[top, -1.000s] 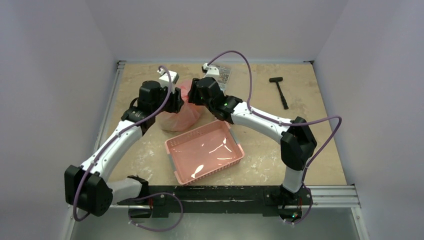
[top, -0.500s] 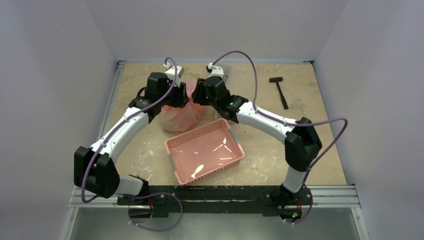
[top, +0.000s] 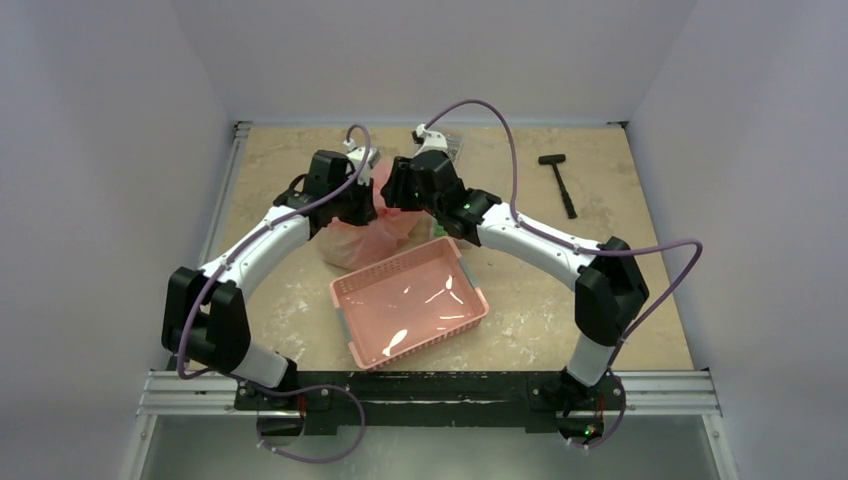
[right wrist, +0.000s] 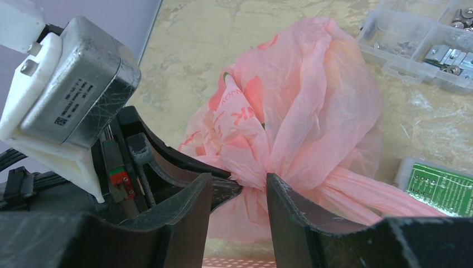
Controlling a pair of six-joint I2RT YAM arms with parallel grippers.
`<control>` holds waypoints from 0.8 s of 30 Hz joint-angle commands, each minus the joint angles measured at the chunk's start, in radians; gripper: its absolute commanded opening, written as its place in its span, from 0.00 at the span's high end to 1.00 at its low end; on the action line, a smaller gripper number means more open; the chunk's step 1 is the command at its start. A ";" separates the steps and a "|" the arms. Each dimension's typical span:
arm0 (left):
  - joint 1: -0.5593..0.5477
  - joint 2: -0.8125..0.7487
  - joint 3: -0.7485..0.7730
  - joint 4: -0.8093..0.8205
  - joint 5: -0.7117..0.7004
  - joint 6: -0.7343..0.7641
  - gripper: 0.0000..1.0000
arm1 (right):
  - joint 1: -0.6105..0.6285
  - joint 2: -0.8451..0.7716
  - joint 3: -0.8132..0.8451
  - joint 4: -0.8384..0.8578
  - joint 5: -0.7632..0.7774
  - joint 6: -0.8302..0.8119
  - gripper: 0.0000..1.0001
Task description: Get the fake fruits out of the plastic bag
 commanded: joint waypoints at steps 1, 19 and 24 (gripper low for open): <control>-0.006 -0.026 0.040 -0.002 0.038 0.020 0.98 | -0.004 -0.014 0.012 -0.010 -0.028 -0.004 0.59; 0.019 -0.096 0.031 0.021 0.119 0.018 1.00 | 0.005 0.083 0.028 0.000 0.023 -0.075 0.39; 0.026 -0.100 0.030 0.021 0.129 0.017 1.00 | 0.005 0.081 -0.006 0.033 0.096 -0.063 0.47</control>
